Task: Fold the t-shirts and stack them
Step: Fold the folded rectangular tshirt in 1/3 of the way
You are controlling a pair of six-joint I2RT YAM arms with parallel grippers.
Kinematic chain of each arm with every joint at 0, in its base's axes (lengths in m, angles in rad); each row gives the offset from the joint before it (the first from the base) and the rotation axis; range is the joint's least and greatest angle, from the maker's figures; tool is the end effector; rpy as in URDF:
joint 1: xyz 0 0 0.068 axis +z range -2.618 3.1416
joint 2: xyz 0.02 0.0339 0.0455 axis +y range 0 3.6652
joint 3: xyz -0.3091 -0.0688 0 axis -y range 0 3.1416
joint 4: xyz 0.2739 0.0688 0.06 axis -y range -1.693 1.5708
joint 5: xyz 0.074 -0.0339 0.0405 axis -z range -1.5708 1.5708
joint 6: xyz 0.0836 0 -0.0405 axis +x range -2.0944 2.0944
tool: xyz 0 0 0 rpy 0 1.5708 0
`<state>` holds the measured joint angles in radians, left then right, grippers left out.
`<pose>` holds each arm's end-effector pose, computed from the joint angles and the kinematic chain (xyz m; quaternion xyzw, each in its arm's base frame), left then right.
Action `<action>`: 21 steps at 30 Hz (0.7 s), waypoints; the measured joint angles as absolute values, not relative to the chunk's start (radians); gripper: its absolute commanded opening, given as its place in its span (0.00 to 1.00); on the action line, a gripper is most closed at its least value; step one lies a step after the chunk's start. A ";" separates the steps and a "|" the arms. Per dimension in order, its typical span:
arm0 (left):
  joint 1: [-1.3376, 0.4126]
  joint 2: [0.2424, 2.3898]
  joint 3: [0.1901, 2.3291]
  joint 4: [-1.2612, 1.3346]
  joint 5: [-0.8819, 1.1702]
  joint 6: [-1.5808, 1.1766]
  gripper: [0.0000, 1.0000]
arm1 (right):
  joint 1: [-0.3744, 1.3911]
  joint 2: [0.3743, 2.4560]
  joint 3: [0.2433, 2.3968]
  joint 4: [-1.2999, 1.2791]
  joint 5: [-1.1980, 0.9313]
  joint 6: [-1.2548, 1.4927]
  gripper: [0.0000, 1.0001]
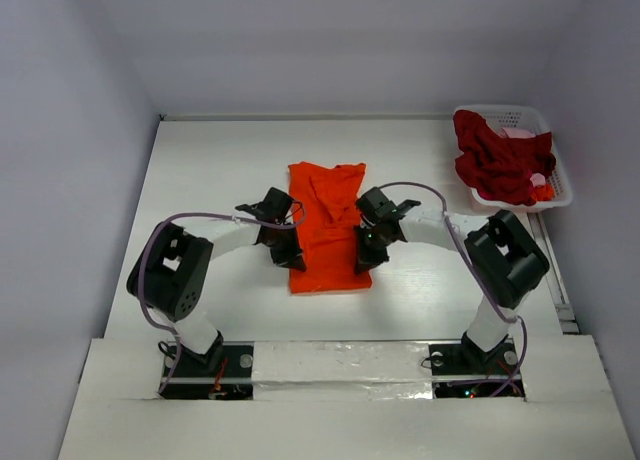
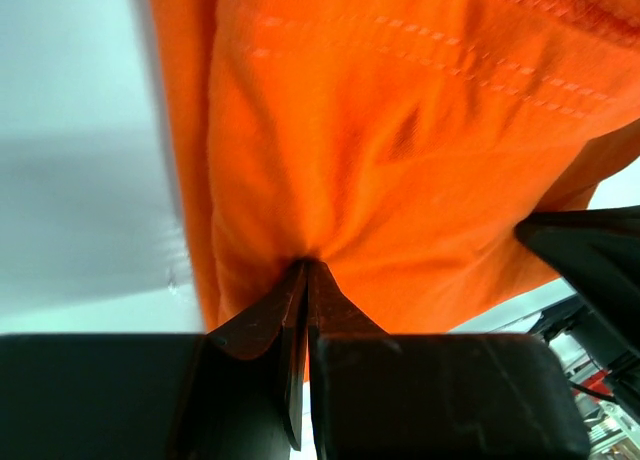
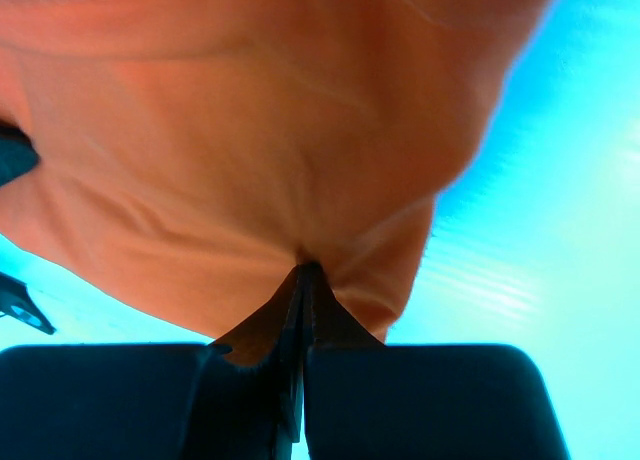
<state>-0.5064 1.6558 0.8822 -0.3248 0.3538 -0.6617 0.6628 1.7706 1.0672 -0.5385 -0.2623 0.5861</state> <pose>0.2951 -0.1968 0.1373 -0.0332 0.9574 -0.2698 0.0978 0.2854 0.2503 0.1386 -0.0589 0.9765 0.1996 0.0562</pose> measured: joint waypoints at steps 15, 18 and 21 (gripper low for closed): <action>-0.529 1.581 0.818 -0.365 0.323 -0.672 0.00 | 0.663 1.685 0.982 -0.532 -0.262 0.617 0.00; -0.531 1.566 0.810 -0.381 0.312 -0.673 0.00 | 0.663 1.672 0.979 -0.532 -0.260 0.619 0.00; -0.531 1.545 0.810 -0.402 0.299 -0.674 0.00 | 0.663 1.656 0.973 -0.532 -0.258 0.619 0.00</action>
